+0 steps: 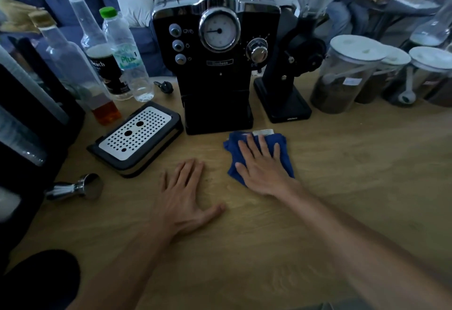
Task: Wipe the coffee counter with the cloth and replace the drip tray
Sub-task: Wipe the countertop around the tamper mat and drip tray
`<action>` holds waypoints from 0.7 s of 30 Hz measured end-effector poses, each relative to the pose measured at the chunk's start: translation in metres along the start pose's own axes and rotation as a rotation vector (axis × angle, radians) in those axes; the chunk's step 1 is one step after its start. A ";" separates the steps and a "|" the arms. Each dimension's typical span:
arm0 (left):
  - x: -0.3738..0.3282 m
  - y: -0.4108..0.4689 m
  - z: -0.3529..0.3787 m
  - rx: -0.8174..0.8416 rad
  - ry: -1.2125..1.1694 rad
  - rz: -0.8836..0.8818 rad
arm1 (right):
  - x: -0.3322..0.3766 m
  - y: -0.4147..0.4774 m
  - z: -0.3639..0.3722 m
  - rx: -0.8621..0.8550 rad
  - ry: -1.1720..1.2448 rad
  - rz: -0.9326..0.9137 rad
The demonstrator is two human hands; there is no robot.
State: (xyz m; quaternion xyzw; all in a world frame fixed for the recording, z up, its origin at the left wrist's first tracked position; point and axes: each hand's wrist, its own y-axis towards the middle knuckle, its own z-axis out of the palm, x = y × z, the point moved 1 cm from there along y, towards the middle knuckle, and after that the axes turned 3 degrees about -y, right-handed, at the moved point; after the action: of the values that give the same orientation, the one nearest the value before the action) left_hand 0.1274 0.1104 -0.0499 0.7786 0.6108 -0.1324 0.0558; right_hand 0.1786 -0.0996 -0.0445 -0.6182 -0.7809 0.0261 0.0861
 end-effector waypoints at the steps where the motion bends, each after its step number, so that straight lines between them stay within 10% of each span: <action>1: -0.001 -0.001 0.000 0.004 0.003 0.000 | -0.004 -0.012 0.002 0.011 -0.003 -0.069; 11: -0.006 0.001 0.000 -0.003 0.001 -0.013 | -0.024 0.006 -0.001 -0.051 0.073 0.189; 18: -0.004 -0.003 0.003 -0.006 0.025 -0.013 | -0.032 -0.049 0.004 -0.026 -0.011 -0.279; 21: -0.004 -0.003 0.003 -0.010 -0.003 -0.008 | -0.066 -0.039 -0.001 -0.025 0.008 -0.113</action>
State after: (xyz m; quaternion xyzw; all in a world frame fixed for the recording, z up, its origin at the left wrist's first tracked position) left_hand 0.1235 0.1065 -0.0513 0.7758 0.6144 -0.1306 0.0599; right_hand 0.1558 -0.1725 -0.0446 -0.5744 -0.8144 0.0087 0.0829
